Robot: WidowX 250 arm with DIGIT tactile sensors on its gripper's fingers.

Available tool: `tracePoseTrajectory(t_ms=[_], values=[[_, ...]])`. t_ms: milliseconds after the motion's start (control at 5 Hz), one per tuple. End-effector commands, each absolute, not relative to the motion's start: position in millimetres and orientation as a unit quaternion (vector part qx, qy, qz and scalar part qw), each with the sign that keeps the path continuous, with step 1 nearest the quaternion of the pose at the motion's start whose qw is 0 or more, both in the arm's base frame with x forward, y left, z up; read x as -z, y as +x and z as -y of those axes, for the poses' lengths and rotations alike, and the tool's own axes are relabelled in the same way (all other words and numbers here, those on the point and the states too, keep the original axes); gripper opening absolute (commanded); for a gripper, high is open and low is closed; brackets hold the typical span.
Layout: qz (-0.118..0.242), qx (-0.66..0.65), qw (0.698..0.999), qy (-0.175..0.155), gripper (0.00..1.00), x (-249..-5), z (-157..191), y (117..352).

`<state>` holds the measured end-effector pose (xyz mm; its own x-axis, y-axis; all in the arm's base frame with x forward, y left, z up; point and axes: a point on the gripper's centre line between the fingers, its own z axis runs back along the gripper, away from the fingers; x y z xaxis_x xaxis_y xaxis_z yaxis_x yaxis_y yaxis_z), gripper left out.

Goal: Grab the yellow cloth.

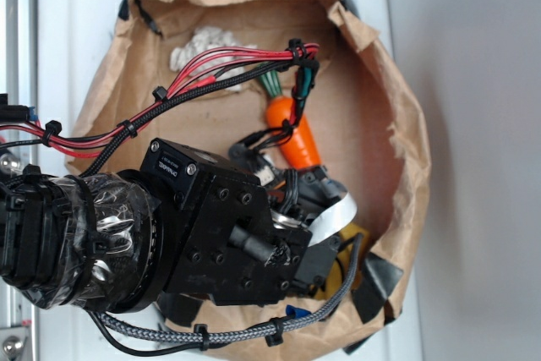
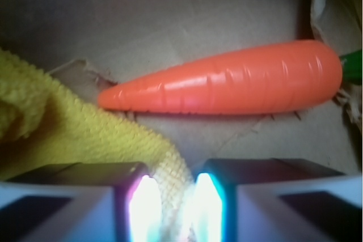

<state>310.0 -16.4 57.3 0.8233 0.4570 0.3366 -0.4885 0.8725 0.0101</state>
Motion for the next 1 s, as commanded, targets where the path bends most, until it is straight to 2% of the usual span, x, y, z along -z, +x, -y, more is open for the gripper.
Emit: tracePoseTrajectory(t_ms=[0, 400, 600, 800], values=[[0.182, -0.276, 0.944, -0.016, 0.0, -148, 9, 325], [0.171, -0.288, 0.941, -0.043, 0.0, -201, -8, 315], [0.183, -0.295, 0.938, -0.016, 0.0, -222, -13, 318], [0.183, -0.324, 0.927, 0.052, 0.0, -232, -28, 319]])
